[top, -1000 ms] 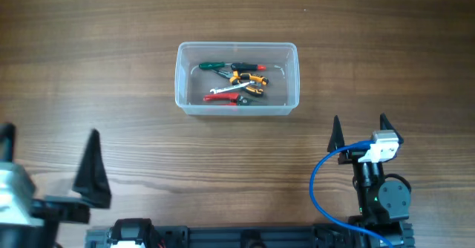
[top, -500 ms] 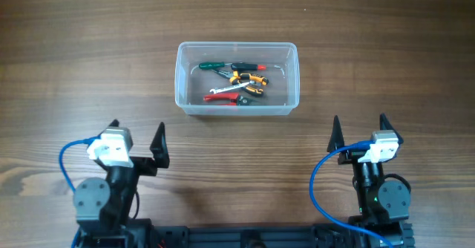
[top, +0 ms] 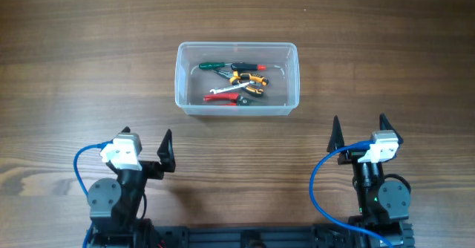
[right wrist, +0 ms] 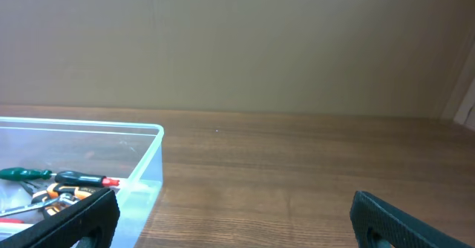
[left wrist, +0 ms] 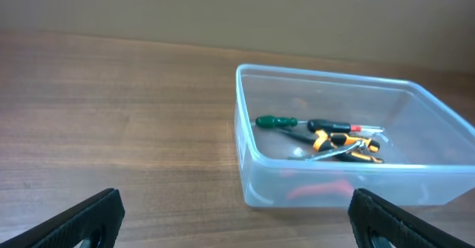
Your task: Pack container
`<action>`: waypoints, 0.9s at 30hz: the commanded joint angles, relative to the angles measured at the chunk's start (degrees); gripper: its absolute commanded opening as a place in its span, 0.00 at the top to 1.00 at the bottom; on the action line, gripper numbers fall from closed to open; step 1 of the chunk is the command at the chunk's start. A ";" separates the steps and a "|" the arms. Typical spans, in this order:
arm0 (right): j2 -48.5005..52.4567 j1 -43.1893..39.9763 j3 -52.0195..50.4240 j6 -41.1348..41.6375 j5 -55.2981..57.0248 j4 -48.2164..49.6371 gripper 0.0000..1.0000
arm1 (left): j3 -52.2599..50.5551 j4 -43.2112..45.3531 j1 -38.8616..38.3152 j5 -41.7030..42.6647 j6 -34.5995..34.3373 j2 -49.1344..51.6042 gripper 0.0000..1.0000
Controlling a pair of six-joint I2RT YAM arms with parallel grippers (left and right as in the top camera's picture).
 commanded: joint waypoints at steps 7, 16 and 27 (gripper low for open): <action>-0.63 0.04 -0.09 -0.46 -0.76 0.17 0.00 | -4.37 -0.13 0.31 1.07 -0.98 -3.30 0.00; -0.63 0.04 -0.09 -0.46 -0.76 0.17 0.00 | -4.61 -0.09 0.31 -1.95 -0.94 -3.28 0.00; -0.63 0.04 -0.09 -0.48 -0.76 0.17 0.00 | -4.59 -0.11 0.31 -1.92 -0.96 -3.19 0.00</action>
